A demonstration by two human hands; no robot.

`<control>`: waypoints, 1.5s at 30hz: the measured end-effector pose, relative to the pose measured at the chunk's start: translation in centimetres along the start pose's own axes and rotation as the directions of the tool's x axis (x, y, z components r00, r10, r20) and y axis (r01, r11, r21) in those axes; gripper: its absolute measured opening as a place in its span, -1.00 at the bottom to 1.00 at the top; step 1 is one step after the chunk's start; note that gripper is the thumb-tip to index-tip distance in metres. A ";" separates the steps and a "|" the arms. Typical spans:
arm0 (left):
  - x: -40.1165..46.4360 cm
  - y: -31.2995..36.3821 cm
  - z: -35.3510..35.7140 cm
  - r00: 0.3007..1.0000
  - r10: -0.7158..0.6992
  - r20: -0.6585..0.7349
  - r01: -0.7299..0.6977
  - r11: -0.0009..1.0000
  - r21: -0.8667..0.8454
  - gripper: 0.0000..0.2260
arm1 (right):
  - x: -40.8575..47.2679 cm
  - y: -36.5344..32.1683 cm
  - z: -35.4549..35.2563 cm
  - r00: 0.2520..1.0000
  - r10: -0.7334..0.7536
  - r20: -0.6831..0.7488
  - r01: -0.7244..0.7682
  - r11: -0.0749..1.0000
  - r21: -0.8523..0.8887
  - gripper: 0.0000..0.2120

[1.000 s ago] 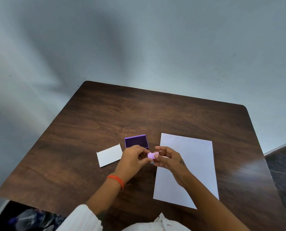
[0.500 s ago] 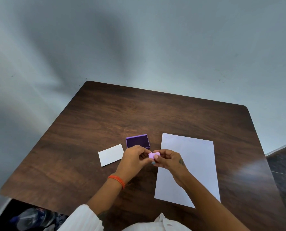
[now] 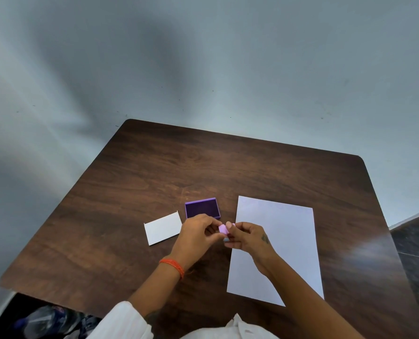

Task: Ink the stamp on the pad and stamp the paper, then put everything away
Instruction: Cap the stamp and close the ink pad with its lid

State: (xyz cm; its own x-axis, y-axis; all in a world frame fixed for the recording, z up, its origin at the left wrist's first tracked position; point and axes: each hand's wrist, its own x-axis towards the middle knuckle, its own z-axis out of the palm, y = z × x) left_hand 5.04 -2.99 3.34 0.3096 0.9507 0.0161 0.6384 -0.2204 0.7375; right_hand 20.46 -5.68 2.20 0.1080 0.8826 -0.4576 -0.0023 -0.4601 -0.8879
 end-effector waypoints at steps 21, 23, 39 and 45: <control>-1.5 -3.7 0.3 0.996 -0.086 0.013 0.085 0.992 0.096 -0.47 | 2.9 1.3 2.5 0.956 -0.291 -0.045 0.192 0.732 -0.654 -0.73; -1.6 -4.1 0.2 0.995 -0.096 0.013 0.095 0.991 0.096 -0.48 | 3.0 1.3 2.5 0.960 -0.280 -0.023 0.188 0.700 -0.689 -0.72; -1.2 -7.2 -5.2 0.969 -0.140 -0.202 0.170 0.975 0.140 -0.39 | 4.5 -3.6 6.8 0.831 -0.504 0.233 0.513 0.536 -0.671 -0.40; -2.5 -10.5 -6.4 0.960 -0.264 -0.094 0.277 0.943 0.185 -0.24 | 6.2 -2.1 10.2 0.795 -0.351 0.494 0.599 0.328 -0.731 -0.32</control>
State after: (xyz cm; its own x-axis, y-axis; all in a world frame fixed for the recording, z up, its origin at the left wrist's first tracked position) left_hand -6.93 -1.69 -0.10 0.0624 0.9913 -0.1155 0.8178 0.0155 0.5752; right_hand 10.99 1.78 0.75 -0.4047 0.9113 -0.0761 0.7901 0.3065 -0.5308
